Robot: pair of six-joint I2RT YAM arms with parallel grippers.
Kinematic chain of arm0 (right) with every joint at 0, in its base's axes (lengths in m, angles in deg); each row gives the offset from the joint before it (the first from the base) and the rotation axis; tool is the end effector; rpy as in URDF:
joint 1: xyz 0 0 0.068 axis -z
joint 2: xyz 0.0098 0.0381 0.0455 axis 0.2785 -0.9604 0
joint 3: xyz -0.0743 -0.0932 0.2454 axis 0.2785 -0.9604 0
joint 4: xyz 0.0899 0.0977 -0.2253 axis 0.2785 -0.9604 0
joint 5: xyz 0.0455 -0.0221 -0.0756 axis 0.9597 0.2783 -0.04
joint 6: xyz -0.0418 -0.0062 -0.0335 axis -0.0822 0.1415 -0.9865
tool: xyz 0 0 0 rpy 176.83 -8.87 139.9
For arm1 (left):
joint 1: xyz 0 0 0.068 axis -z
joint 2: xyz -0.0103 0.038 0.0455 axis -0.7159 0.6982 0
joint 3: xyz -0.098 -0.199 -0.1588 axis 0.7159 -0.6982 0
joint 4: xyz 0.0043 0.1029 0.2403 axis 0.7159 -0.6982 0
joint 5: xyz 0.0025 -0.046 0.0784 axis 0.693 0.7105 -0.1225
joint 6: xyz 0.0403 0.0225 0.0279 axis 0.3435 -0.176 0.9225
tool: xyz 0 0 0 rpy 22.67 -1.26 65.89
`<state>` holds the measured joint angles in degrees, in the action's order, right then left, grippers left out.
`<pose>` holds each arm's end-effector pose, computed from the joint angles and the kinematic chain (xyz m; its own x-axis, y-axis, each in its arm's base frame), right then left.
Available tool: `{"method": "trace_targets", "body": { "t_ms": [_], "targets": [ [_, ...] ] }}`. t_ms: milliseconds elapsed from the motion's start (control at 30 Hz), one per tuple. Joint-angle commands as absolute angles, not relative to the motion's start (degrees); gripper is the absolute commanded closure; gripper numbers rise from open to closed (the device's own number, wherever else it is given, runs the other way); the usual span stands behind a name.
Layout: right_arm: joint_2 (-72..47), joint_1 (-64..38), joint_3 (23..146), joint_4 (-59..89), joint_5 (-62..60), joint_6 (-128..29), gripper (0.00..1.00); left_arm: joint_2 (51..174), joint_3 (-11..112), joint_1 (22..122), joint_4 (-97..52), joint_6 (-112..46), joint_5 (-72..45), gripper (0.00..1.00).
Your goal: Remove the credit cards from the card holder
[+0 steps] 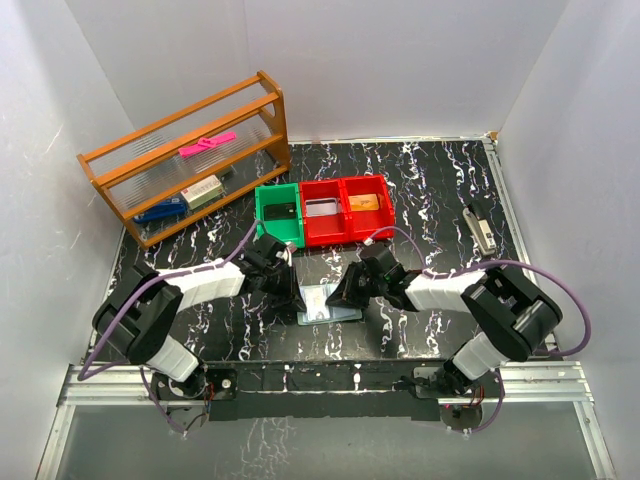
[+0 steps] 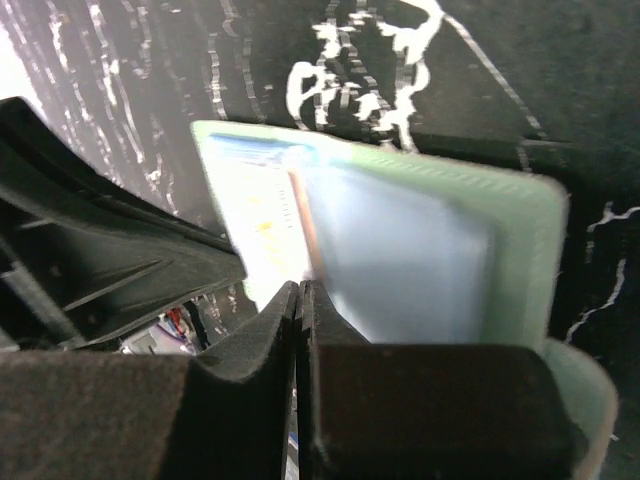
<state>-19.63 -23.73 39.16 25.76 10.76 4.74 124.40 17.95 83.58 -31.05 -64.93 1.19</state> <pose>0.1967 0.1802 0.1244 -0.9551 0.2742 -0.1120 0.1132 0.6875 0.7173 0.2117 -0.1821 0.1487 -0.9776 -0.0385 -0.2070 0.1025 0.7719 -0.6274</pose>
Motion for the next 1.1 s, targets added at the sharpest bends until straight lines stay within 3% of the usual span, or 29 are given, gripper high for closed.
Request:
{"method": "trace_targets", "body": {
  "t_ms": [0, 200, 367, 467, 600, 800, 1067],
  "targets": [
    [-14.56, -24.07, 40.34, 27.14, 10.99, 2.08, 1.0, 121.74, 16.93, 84.56, -33.64, -64.87, -0.51, 1.0],
    [-13.82, -24.07, 41.66, 21.86, 8.45, 0.76, 1.0, 118.63, 16.22, 84.52, -33.91, -65.06, -2.91, 1.0],
    [-18.43, -24.08, 42.91, 22.1, 11.81, 0.18, 0.76, 119.49, 17.19, 84.56, -34.08, -64.35, -1.75, 1.0],
    [-19.88, -24.06, 43.6, 21.28, 11.74, 0.01, 0.72, 116.6, 17.39, 84.56, -34.53, -64.31, -3.41, 0.71],
    [-19.73, -24.03, 43.23, 20.56, 10.51, 0.12, 0.72, 112.44, 18.33, 84.56, -34.6, -65.19, -5.74, 0.52],
    [-19.53, -24.08, 42.32, 21.92, 10.63, 1.17, 0.74, 115.59, 18.84, 84.56, -28.22, -68.22, 0.06, 0.5],
    [-19.43, -24.08, 42.12, 22.74, 11.26, 1.58, 0.74, 122.88, 18.34, 84.65, -28.62, -70.0, 0.25, 0.62]
  ]
}}
